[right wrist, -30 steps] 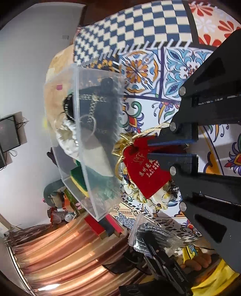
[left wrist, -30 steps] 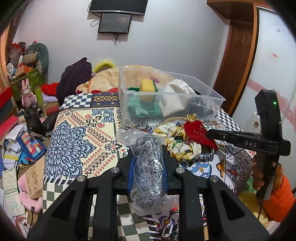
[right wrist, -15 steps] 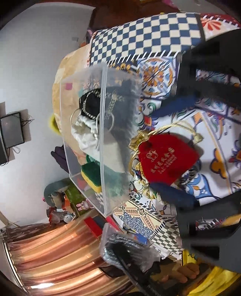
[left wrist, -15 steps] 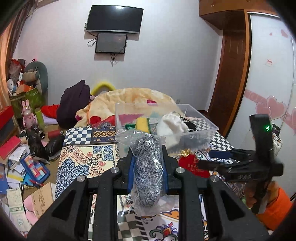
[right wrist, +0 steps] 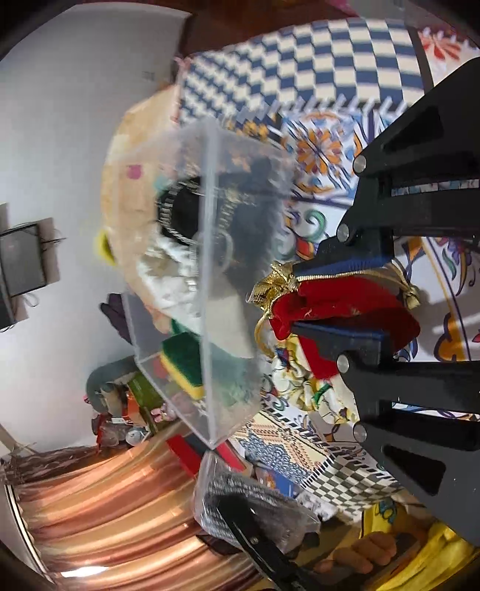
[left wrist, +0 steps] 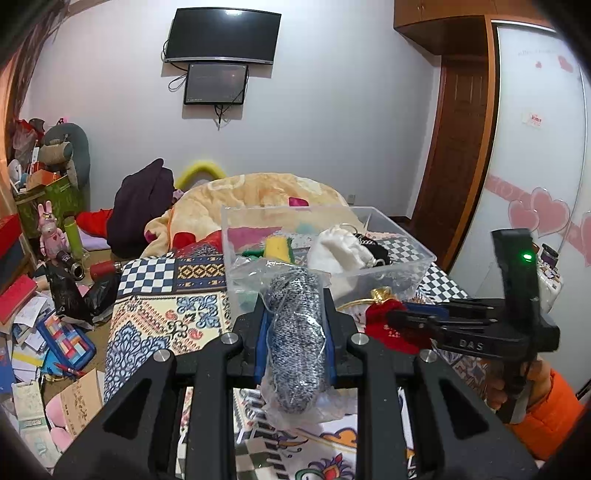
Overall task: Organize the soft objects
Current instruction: 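Grasp the bagged gray knit item with the left tool while the right tool grasps the red velvet pouch, then carry the gray knit bag and red pouch into the clear box while both tools release them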
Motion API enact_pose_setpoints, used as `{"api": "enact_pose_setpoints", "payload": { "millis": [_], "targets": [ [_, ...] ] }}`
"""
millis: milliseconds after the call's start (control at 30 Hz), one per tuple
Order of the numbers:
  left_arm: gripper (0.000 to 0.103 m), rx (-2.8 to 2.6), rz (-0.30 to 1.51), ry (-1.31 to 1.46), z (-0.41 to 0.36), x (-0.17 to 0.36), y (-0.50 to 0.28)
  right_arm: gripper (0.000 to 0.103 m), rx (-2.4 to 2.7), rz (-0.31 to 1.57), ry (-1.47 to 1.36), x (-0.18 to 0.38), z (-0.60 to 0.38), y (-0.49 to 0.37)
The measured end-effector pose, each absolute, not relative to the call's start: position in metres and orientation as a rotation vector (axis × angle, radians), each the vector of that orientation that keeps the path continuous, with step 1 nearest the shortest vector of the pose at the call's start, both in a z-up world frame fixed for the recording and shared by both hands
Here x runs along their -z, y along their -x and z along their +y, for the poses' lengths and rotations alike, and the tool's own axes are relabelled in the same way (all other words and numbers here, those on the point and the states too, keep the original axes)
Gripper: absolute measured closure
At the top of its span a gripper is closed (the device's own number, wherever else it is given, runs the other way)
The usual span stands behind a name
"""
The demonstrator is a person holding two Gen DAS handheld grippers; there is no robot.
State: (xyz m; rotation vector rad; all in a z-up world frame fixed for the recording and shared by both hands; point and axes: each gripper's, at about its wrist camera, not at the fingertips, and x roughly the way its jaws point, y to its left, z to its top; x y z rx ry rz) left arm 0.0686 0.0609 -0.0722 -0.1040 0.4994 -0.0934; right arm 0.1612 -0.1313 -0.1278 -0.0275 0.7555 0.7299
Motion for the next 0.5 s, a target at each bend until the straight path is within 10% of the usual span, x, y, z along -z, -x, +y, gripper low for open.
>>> {"api": "enact_pose_setpoints", "payload": {
  "millis": [500],
  "targets": [
    [0.079, 0.101, 0.418, 0.059, 0.037, 0.035, -0.129, 0.083, -0.647, 0.493, 0.015, 0.044, -0.159, -0.163]
  ]
}}
